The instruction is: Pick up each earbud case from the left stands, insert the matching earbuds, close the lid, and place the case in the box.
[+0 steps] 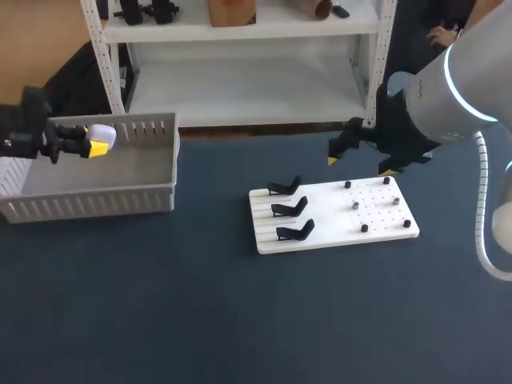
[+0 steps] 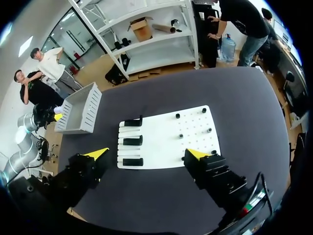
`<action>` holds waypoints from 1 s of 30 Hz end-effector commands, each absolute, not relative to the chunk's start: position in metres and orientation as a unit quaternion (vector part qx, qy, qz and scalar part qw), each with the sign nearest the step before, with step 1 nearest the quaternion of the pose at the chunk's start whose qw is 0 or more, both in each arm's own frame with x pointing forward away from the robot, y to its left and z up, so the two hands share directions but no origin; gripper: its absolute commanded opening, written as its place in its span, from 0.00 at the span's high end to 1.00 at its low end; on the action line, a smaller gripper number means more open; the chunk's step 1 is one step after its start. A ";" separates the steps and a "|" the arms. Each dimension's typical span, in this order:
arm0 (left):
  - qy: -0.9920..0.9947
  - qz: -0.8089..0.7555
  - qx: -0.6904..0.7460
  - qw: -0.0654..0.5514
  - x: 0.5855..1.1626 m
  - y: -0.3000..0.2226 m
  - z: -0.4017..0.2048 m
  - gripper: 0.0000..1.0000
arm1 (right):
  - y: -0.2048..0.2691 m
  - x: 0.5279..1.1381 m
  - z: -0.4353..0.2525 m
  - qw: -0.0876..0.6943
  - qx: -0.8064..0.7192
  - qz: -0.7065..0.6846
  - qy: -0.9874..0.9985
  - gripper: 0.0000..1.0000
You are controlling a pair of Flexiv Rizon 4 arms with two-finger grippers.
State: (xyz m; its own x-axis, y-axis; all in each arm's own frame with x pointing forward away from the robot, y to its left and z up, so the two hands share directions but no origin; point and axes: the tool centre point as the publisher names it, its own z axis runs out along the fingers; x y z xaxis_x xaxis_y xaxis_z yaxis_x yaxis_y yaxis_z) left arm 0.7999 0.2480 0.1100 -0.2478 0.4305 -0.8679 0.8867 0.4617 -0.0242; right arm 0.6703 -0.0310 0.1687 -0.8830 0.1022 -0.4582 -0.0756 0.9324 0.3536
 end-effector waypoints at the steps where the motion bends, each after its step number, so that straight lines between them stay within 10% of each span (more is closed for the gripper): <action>1: 0.735 -0.308 0.465 0.386 0.834 0.256 0.086 1.00 | -0.031 0.666 0.167 0.261 0.012 0.183 0.948 0.00; 13: 0.736 -0.319 0.464 0.376 0.843 0.251 0.049 1.00 | -0.031 0.666 0.167 0.261 0.012 0.183 0.948 0.00; 16: 0.739 -0.322 0.460 0.373 0.844 0.250 0.046 0.44 | -0.031 0.666 0.167 0.261 0.012 0.183 0.948 0.00; 17: 0.737 -0.322 0.461 0.375 0.843 0.248 0.048 0.00 | -0.031 0.666 0.167 0.261 0.012 0.183 0.948 0.00; 30: 0.711 -0.328 0.458 0.421 0.780 0.206 0.111 0.00 | -0.031 0.666 0.167 0.261 0.012 0.183 0.948 0.00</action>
State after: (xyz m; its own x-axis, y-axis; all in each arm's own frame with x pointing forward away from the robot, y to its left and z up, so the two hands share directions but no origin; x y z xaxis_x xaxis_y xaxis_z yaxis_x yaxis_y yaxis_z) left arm 0.8198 0.2180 0.1027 -0.2290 0.3852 -0.8940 0.9499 0.2890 -0.1188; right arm 0.6704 -0.0311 0.1686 -0.8802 0.1040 -0.4631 -0.0759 0.9323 0.3537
